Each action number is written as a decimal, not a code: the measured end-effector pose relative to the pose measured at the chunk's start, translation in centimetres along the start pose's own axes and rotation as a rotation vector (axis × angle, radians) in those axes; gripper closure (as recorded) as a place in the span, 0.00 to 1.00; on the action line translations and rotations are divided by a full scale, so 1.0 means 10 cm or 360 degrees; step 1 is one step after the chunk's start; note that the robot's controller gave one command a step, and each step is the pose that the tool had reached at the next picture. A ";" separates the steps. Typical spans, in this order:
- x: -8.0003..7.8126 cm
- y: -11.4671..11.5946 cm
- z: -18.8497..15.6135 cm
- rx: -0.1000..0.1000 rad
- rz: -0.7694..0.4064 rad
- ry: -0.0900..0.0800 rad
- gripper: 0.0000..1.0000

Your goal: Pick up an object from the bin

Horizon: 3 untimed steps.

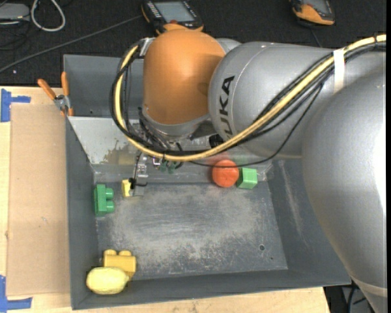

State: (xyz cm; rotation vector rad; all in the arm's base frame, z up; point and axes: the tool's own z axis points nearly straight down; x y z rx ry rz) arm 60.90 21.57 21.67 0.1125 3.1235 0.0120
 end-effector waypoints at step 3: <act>-0.04 0.25 1.35 -0.0003 0.0044 -0.0004 0.00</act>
Offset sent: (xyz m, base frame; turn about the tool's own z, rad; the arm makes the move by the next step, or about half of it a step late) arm -0.0074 -0.0030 -0.0674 0.1033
